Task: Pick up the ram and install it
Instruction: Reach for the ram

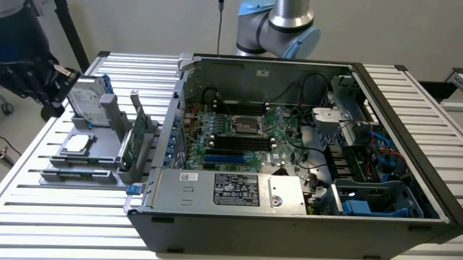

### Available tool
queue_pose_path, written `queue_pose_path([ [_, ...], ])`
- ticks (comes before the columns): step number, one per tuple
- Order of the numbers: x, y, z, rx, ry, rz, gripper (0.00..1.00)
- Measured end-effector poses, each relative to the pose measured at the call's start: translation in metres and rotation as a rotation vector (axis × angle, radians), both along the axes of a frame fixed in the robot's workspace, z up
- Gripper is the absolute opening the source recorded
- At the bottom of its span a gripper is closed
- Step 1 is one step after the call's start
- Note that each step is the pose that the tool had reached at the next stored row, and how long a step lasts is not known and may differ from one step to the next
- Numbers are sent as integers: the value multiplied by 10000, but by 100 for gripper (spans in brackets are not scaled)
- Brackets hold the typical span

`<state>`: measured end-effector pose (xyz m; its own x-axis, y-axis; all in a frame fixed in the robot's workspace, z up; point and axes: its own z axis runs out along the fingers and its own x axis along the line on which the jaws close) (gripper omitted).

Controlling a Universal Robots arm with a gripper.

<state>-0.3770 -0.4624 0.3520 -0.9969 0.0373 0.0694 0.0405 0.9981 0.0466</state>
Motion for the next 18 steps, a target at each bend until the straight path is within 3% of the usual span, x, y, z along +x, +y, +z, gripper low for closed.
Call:
queue_pose_path([
  [4, -36, -2, -21, -30, 1, 131, 11],
  [5, -60, -1, -26, -58, -13, 136, 11],
  [6, -95, -1, -30, -91, -63, 135, 11],
  [11, -222, -1, -41, -269, -669, 134, 11],
  [12, -233, -1, -49, -272, -728, 151, 11],
  [18, -249, -1, -156, -244, -758, 915, 11],
])
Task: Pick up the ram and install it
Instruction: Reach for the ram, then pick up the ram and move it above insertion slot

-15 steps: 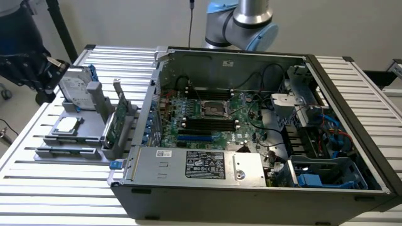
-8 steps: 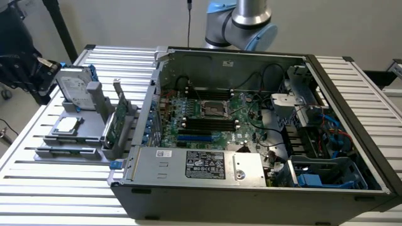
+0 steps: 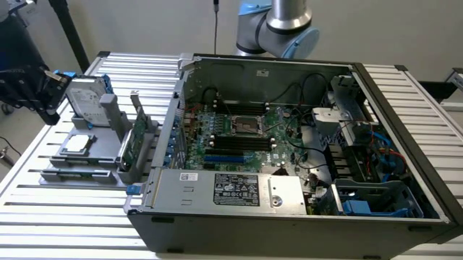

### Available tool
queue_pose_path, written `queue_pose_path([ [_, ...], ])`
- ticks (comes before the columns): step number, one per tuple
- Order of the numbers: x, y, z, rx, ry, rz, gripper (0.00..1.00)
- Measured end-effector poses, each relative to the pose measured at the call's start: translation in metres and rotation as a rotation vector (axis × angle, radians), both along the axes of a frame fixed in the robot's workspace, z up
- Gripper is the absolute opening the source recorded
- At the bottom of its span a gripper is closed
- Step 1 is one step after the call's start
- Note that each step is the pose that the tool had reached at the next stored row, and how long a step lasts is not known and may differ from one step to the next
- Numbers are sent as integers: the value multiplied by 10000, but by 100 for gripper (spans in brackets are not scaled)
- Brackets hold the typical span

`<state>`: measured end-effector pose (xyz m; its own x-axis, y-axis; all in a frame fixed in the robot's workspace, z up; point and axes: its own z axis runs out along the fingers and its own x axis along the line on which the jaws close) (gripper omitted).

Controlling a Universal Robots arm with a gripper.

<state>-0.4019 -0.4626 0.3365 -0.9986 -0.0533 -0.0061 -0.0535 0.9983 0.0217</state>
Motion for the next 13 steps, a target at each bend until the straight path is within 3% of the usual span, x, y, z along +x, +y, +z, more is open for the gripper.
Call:
queue_pose_path([
  [7, -77, -1, -117, -12, 1, 173, 11],
  [13, -78, -3, -120, -13, 1, 171, 11],
])
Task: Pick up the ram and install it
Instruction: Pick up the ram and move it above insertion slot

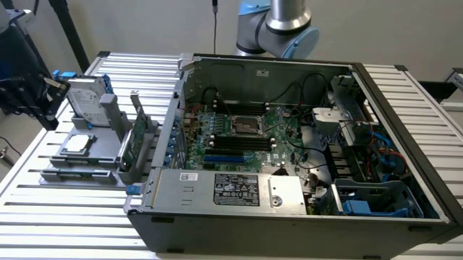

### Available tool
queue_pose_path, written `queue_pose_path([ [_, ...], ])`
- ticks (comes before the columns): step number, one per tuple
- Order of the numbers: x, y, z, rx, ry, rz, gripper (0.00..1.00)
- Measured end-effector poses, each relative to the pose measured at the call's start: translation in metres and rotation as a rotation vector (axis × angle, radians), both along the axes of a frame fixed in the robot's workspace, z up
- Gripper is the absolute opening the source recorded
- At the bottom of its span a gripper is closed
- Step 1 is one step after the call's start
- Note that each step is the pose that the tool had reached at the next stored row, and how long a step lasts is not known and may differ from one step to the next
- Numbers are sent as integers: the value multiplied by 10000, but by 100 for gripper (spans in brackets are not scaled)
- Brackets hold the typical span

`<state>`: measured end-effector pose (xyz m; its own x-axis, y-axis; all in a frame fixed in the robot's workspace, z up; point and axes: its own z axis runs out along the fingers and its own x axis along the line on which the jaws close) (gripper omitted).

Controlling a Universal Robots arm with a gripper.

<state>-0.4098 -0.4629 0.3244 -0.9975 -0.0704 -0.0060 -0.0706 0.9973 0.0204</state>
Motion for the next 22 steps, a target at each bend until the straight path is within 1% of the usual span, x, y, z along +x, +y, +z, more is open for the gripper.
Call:
queue_pose_path([
  [11, 0, 0, 0, -1, -4, 0, 11],
  [12, -7, 0, -2, -2, -59, 1, 11],
  [13, -8, 0, -3, -13, -89, 42, 11],
  [22, -8, 0, -19, -9, -88, 1602, 11],
])
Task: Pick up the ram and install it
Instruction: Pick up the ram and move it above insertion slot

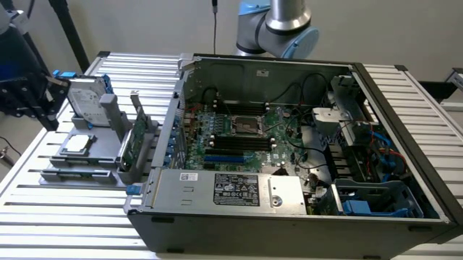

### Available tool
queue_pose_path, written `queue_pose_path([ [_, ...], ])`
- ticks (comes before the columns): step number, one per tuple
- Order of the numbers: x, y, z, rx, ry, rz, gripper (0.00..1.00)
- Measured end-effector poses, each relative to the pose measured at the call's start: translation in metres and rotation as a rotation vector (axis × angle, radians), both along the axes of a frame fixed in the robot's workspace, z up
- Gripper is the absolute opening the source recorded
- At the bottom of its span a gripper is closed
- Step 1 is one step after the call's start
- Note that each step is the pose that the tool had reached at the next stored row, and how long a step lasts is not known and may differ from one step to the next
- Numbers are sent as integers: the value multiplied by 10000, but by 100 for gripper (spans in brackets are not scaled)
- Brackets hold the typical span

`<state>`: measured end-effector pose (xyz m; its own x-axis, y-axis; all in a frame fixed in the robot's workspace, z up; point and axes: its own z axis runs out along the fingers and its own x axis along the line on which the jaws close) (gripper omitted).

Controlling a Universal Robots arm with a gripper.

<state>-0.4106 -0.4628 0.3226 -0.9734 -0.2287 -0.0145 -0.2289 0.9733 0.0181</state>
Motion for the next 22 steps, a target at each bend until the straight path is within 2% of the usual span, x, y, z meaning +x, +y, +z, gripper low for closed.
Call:
queue_pose_path([
  [22, 0, 0, -56, 0, 1, 4007, 11],
])
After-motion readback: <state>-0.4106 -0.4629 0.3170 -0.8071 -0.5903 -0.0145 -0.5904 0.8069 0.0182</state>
